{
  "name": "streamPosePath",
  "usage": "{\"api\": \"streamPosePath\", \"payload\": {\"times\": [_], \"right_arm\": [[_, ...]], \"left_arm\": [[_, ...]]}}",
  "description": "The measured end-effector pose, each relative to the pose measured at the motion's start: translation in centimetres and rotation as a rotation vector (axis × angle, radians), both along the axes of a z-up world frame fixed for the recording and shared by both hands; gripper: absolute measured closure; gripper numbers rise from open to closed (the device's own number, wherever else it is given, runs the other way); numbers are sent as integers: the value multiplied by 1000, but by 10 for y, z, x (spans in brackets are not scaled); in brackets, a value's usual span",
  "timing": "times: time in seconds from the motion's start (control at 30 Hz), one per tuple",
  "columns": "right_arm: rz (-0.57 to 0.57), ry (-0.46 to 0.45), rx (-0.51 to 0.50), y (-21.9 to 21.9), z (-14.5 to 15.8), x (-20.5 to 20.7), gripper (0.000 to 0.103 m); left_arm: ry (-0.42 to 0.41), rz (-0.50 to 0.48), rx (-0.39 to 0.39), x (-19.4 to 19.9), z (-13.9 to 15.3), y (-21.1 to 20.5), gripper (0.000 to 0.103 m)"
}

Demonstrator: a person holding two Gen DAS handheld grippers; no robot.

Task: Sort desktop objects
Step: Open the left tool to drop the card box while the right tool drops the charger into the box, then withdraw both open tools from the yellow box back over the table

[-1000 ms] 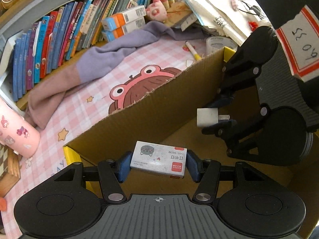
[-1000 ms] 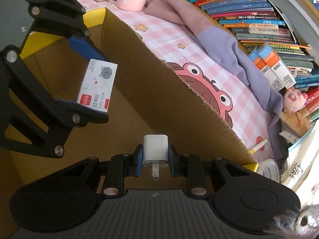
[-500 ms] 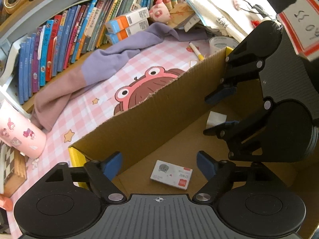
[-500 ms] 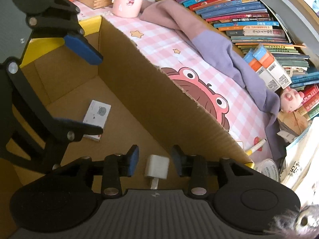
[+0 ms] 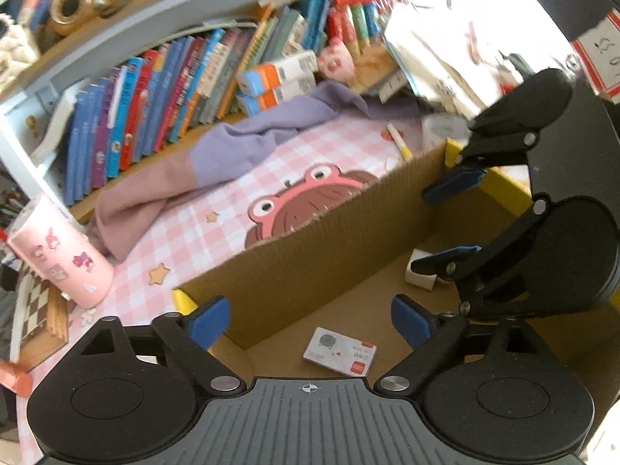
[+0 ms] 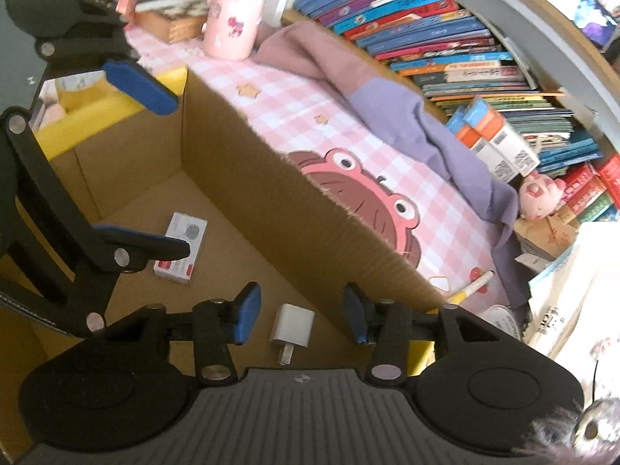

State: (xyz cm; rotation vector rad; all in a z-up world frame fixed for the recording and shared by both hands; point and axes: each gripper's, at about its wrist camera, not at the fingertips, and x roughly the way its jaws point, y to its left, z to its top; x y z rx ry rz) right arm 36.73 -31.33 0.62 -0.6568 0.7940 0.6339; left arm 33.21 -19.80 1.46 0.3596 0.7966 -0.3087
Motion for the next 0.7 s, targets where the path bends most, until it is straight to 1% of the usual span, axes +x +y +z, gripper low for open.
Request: {"api": "streamPosePath", "payload": {"times": [0.1,0.33,0.5,0.7], "right_arm": [[-42,-27,57,-8,12,-5,55],[-149,-83,203,-29,47,-26,52],[-202,-105,290,-39,68,-47,51],[-258,-133,321,-41,79,-82,51]], "left_arm": [[-44,37,-43,-9,13,8,9],[-170,117,-183,-40,50,32,8],[-225,119,-259,-62,70,45,7],[-260,87,-282,-92,79,56,6]]}}
